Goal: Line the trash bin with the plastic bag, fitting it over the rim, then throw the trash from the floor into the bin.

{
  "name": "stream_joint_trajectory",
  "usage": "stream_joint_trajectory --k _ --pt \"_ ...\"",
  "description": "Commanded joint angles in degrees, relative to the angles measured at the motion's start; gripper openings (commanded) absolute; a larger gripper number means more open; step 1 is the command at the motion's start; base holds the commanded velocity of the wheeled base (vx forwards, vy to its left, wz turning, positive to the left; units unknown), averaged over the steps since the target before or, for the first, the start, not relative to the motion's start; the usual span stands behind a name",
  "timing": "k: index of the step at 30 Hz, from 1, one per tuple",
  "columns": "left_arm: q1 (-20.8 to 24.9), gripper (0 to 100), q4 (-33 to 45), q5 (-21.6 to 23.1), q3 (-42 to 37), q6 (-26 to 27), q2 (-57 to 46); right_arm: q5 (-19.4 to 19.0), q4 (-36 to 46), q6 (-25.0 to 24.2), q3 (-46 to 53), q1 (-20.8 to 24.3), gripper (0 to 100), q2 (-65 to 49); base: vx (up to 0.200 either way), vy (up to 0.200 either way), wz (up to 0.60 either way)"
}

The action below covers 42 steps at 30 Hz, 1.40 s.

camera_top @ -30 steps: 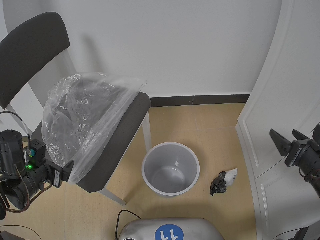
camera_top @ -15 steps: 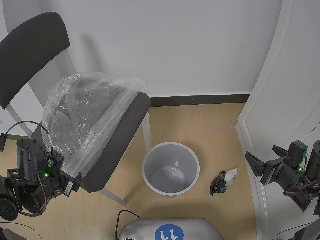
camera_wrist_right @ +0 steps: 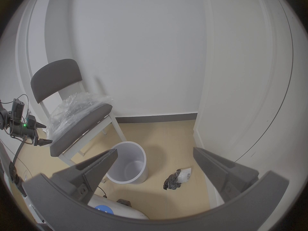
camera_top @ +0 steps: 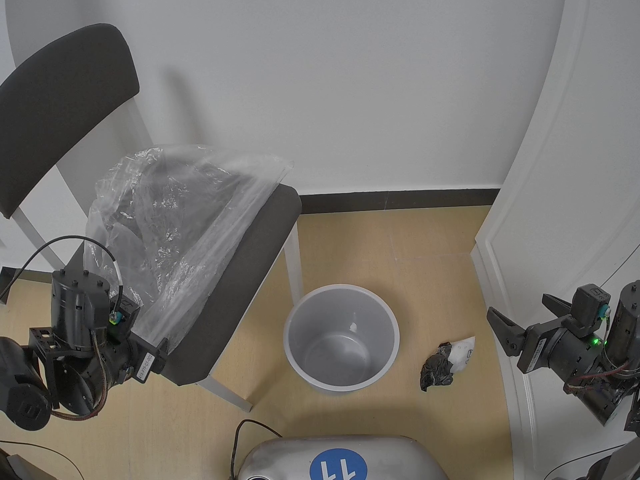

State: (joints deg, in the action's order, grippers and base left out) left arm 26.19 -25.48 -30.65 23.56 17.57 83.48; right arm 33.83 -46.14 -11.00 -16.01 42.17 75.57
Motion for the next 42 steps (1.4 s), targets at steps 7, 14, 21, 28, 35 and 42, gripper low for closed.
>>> stream_joint_trajectory --k 7,14,21,28,35,42 --pt "-8.26 100 -9.50 0.15 1.57 10.21 0.54 0.01 0.00 0.10 -0.08 -0.07 100 -0.60 0.000 0.000 0.00" --pt "-9.05 100 -16.01 0.41 -1.06 16.18 -4.73 0.10 0.00 0.71 -0.17 -0.07 100 -0.77 0.000 0.000 0.00" --pt "-8.70 100 -16.36 0.41 -0.71 15.83 0.19 0.10 0.00 0.80 0.01 -0.07 100 -0.86 0.000 0.000 0.00" --pt "-9.05 100 -23.13 0.50 0.34 15.83 8.36 0.18 0.00 0.89 -0.08 -0.07 100 -1.04 0.000 0.000 0.00" --pt "-8.61 100 -32.53 0.50 0.52 16.36 15.22 0.62 0.00 1.77 -0.25 -0.07 100 -2.18 0.000 0.000 0.00" --pt "-7.90 100 -33.50 0.59 0.78 16.36 15.57 0.62 0.00 2.03 -0.34 -0.42 100 -2.62 0.000 0.000 0.00"
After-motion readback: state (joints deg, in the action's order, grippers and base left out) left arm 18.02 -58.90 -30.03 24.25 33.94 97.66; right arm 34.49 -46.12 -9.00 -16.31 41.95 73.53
